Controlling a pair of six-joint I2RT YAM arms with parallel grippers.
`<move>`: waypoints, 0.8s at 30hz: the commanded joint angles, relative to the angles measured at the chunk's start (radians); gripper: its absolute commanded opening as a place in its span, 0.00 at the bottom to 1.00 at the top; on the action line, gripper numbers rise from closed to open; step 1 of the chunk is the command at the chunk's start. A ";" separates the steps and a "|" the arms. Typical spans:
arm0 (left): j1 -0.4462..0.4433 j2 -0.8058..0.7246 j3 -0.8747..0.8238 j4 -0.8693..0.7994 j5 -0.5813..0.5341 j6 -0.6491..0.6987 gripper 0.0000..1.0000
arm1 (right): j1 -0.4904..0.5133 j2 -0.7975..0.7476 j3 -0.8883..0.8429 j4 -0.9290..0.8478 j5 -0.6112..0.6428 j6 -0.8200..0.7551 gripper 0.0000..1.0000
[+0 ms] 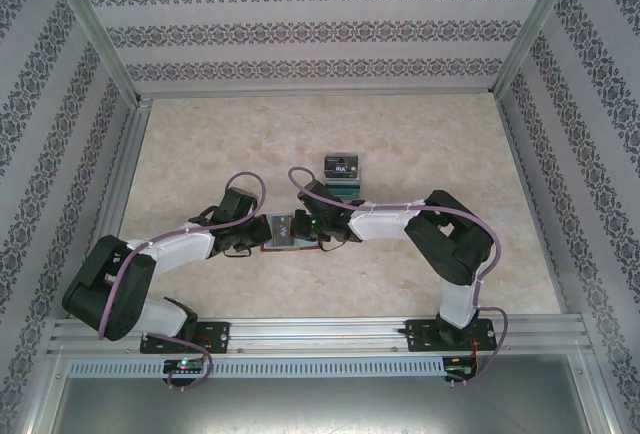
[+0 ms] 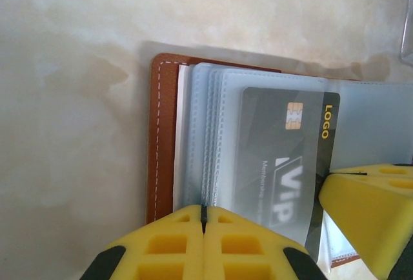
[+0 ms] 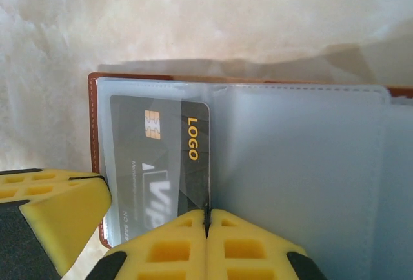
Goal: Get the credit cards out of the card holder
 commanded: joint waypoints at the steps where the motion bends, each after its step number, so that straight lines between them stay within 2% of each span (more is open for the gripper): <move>1: 0.009 0.022 0.003 -0.049 -0.018 0.016 0.00 | -0.024 -0.022 -0.056 0.011 -0.008 0.015 0.02; 3: 0.009 0.021 0.003 -0.055 -0.025 0.016 0.00 | -0.034 -0.039 -0.077 0.026 -0.009 0.014 0.00; 18: 0.008 0.012 0.007 -0.065 -0.026 0.020 0.00 | -0.083 -0.214 -0.209 0.087 -0.050 -0.025 0.00; 24: 0.008 0.015 0.008 -0.065 -0.024 0.024 0.00 | -0.037 -0.178 -0.114 0.042 -0.053 -0.091 0.19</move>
